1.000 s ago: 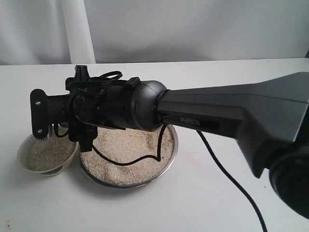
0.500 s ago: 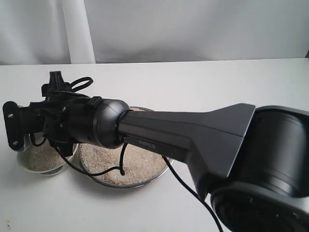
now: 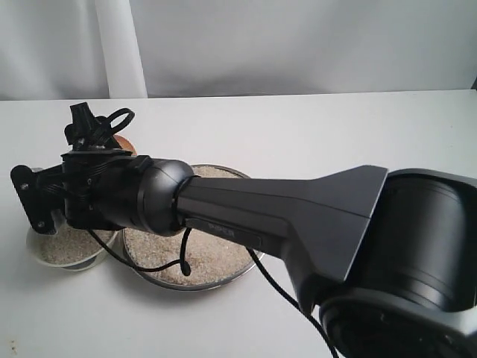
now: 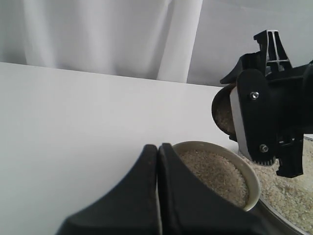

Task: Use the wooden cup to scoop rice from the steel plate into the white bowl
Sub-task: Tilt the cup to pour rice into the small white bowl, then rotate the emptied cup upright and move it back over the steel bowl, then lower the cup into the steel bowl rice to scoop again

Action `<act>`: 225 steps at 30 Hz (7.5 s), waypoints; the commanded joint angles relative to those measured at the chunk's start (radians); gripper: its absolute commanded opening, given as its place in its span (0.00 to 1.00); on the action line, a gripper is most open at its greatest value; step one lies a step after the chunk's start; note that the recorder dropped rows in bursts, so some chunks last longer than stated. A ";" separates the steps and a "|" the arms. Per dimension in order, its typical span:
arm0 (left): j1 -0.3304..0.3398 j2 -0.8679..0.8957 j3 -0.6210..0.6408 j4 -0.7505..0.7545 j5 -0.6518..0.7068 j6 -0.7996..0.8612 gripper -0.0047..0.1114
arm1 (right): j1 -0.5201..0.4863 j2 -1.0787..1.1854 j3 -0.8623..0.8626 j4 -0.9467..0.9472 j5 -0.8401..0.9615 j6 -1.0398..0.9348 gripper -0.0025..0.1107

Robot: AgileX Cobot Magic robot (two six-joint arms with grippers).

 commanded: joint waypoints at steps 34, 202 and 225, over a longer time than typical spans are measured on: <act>-0.002 0.000 0.002 -0.001 -0.006 -0.004 0.04 | 0.091 0.049 -0.008 -0.388 0.125 0.079 0.02; -0.002 0.000 0.002 -0.001 -0.006 -0.004 0.04 | -0.155 0.075 0.009 0.180 0.427 -0.519 0.02; -0.002 0.000 0.002 -0.001 -0.006 -0.004 0.04 | -0.125 0.110 0.009 0.375 0.420 -0.518 0.02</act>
